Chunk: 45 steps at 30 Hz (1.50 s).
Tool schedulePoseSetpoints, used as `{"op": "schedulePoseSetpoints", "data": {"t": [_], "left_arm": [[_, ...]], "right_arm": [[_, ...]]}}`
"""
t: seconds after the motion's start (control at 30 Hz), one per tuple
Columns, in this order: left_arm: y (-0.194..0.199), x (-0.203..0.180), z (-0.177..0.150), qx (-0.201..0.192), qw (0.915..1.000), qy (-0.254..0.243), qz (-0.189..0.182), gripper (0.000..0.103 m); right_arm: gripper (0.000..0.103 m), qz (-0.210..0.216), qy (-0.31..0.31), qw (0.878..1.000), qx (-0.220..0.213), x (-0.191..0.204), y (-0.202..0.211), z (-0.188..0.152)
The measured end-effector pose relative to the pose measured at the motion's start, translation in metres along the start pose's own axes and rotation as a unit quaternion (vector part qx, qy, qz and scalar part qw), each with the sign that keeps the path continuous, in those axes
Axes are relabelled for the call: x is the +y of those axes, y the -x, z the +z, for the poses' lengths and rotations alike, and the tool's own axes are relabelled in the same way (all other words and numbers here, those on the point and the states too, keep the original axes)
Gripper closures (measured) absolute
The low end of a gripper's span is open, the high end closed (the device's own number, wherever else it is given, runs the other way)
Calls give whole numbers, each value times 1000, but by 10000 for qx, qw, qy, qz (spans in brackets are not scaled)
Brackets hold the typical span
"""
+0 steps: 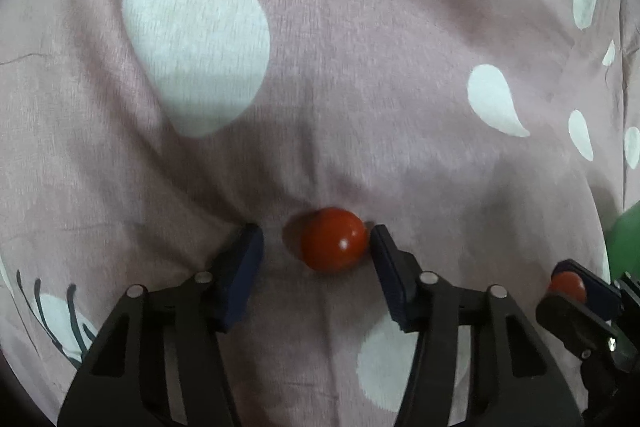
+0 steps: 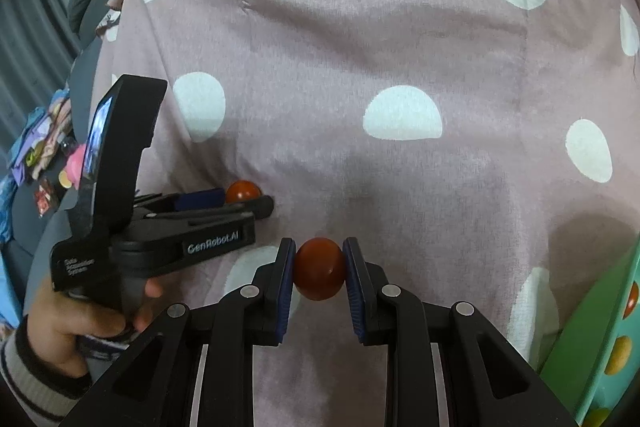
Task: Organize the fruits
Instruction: 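Grasp a red cherry tomato with the right gripper while the left gripper grasps another, then carry both cherry tomatoes to the green bowl and lower them inside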
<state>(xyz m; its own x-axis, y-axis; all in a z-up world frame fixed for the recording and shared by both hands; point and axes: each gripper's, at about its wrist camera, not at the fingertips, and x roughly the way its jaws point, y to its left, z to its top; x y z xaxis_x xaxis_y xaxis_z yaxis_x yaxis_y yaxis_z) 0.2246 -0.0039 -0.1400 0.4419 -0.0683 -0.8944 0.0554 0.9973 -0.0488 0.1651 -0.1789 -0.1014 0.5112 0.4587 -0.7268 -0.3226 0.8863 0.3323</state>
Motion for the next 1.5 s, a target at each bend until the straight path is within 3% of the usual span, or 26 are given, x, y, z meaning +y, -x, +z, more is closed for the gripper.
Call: {"op": "schedulePoseSetpoints", "data": {"t": [0.07, 0.1, 0.13, 0.4, 0.9, 1.27, 1.5], "left_arm": [[0, 1, 2, -35, 10000, -31, 11, 60], [0, 0, 3, -32, 10000, -52, -5, 71], [1, -1, 4, -29, 9999, -113, 17, 74], [18, 1, -4, -127, 9996, -174, -192, 74], [111, -10, -57, -607, 9932, -701, -710, 74], [148, -28, -124, -878, 9917, -832, -440, 73], [155, -36, -140, -858, 9915, -858, -462, 72]], "right_arm": [[77, -10, -28, 10000, -15, 2, -3, -2], [77, -24, -42, 10000, -19, 2, -3, -2], [77, -36, -58, 10000, -24, 1, -6, -2], [77, -61, -150, 9998, -107, -4, 1, 0], [77, 15, -230, 9988, -431, 7, 55, -29], [77, 19, -130, 9986, -513, 23, 95, -72], [77, -53, -236, 9984, -506, 19, 108, -91]]}}
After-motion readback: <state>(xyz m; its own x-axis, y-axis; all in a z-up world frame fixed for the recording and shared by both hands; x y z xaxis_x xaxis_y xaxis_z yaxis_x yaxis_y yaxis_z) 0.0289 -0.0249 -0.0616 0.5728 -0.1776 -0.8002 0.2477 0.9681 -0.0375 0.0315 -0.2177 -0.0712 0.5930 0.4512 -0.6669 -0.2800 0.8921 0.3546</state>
